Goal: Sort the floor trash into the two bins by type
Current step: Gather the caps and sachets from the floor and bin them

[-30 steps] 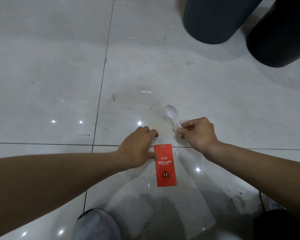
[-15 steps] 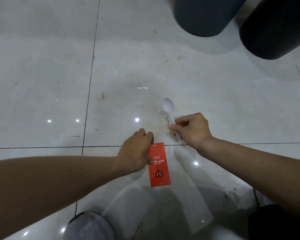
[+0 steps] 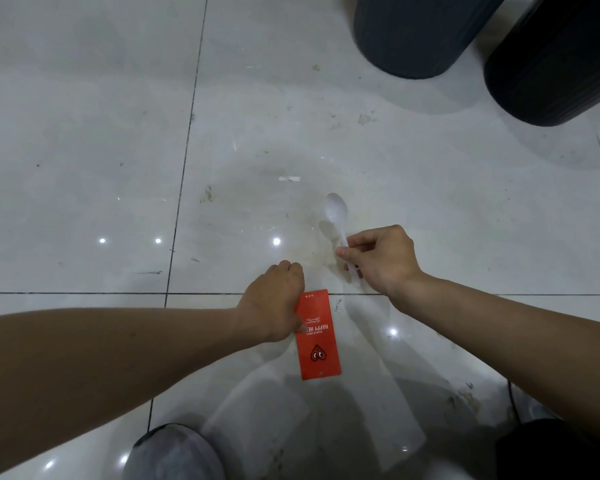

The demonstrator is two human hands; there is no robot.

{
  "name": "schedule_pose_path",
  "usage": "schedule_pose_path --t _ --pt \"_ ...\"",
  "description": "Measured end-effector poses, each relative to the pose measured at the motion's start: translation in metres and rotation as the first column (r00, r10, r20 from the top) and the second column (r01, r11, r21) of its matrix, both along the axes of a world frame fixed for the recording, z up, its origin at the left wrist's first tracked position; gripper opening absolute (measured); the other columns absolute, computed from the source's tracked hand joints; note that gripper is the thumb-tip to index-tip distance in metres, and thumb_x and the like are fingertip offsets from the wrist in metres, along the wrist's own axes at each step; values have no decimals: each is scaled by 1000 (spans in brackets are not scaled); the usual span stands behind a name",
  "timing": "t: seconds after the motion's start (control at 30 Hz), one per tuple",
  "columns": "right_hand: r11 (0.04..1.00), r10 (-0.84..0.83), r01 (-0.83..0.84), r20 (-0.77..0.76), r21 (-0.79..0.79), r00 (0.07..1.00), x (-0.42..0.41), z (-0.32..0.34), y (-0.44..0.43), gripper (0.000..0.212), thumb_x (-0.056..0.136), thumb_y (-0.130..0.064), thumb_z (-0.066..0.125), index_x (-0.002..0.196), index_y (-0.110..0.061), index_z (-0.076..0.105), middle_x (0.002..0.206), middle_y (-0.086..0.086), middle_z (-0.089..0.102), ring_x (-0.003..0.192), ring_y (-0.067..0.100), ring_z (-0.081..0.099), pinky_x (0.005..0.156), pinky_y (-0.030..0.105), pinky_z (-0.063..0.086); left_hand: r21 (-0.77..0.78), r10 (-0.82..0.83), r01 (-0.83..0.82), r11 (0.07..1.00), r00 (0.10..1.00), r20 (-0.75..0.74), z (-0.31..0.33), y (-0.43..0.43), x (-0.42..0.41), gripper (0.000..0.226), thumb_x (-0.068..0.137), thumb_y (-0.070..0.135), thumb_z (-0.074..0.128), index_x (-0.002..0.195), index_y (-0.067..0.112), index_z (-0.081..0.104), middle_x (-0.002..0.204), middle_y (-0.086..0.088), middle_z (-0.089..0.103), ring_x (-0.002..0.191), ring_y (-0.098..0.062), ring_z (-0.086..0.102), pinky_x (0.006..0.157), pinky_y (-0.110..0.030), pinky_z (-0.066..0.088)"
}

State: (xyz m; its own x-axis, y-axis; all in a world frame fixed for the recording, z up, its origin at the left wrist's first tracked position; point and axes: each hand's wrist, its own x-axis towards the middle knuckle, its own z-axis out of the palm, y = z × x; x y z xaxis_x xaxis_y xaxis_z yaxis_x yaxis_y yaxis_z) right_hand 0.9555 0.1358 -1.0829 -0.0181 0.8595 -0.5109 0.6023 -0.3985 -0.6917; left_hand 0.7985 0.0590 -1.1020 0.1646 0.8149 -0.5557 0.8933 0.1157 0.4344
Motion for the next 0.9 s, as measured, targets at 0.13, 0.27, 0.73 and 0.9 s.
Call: schedule_pose_path --t 0.13,0.27,0.73,0.9 --pt "1000 4 -4 -9 4 1000 -1 1 1 21 80 -14 79 99 -6 75 81 4 72 71 15 71 78 32 59 -79 68 -60 995 992 106 1 1 -1 55 69 25 86 97 15 39 103 -5 60 91 -20 57 77 -31 49" --pt "1000 -5 5 -22 -1 1000 0 1 1 17 80 -15 78 96 -8 76 82 3 73 78 16 71 83 35 58 -103 178 -155 983 946 272 4 3 -7 52 74 12 81 109 20 43 99 0 59 90 -18 59 74 -26 52" --pt "996 -63 72 -180 49 982 7 22 22 15 83 -4 74 86 -18 71 79 7 73 72 22 73 78 42 60 -98 530 -572 815 666 525 29 36 -20 39 81 -2 72 111 22 62 89 -5 60 78 -23 69 68 -35 60" --pt "973 -127 176 -287 149 950 23 48 55 32 80 -2 76 111 -7 69 93 10 71 68 23 73 77 40 60 -44 538 -644 764 597 594 49 68 -11 40 80 -3 72 110 22 63 91 -5 63 63 -22 70 64 -35 60"
